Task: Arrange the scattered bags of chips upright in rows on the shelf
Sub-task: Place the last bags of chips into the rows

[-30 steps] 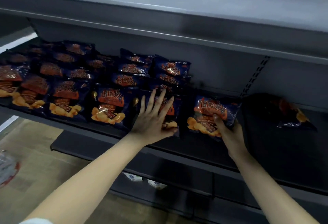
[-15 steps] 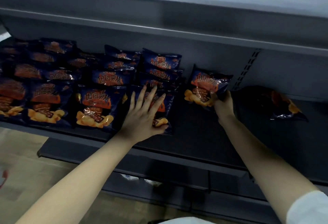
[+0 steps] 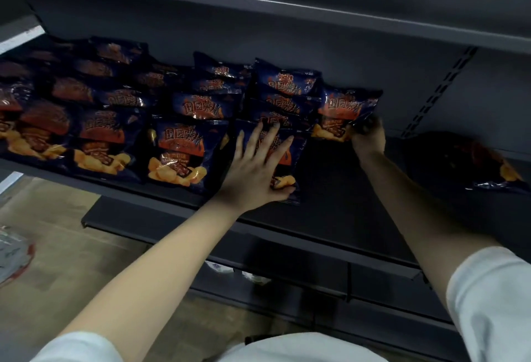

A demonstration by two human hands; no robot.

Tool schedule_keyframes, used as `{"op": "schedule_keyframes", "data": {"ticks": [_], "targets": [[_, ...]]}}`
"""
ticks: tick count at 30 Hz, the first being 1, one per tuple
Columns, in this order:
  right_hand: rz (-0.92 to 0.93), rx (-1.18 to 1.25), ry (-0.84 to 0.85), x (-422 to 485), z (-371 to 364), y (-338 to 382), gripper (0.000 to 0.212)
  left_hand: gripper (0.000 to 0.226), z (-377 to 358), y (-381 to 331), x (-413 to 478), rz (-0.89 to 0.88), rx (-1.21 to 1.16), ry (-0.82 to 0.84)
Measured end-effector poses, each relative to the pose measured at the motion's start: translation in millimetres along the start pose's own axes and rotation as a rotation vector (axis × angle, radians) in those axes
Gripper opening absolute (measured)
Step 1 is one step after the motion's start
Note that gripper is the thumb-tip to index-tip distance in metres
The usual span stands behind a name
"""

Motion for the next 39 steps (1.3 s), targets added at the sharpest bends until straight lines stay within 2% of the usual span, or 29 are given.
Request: {"op": "schedule_keyframes", "data": {"ticks": [3, 6, 9, 18, 23, 29, 32, 34, 39], "targets": [[-0.005, -0.095, -0.023, -6, 2, -6, 0.048, 0.098, 0, 0, 0, 0.004, 0.010, 0.006], [0.075, -0.085, -0.113, -24, 12, -7, 0.043, 0.097, 1, -1, -2, 0.003, 0.017, 0.007], [0.145, -0.063, -0.190, -50, 23, -8, 0.059, 0.098, 0, 0, -1, -0.005, 0.023, 0.011], [0.326, -0.194, -0.187, -105, 59, -12, 0.054, 0.099, 10, -15, -11, -0.034, 0.029, -0.037], [0.272, -0.220, -0.273, -132, 93, -25, 0.050, 0.087, 27, -63, -19, -0.248, -0.047, -0.105], [0.204, -0.221, -0.406, -178, 153, -42, 0.048, 0.083, 12, -138, -3, -0.429, -0.102, -0.039], [0.102, -0.218, -0.545, -196, 211, -62, 0.046, 0.082, 4, -182, 16, -0.509, -0.134, -0.018], [0.063, -0.257, -0.616, -205, 250, -73, 0.047, 0.083, 3, -211, 35, -0.539, -0.152, -0.006], [0.082, -0.369, -0.636, -212, 314, -91, 0.051, 0.085, 2, -286, 96, -0.534, -0.181, 0.034]]}}
Point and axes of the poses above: each hand's wrist, its own x-axis towards the middle knuckle, its own z-axis out of the back of the hand, y = z × x, the point moved 6 cm from there along x, towards the middle knuckle, and after that the axes turned 3 degrees about z, right-handed, at the moved point
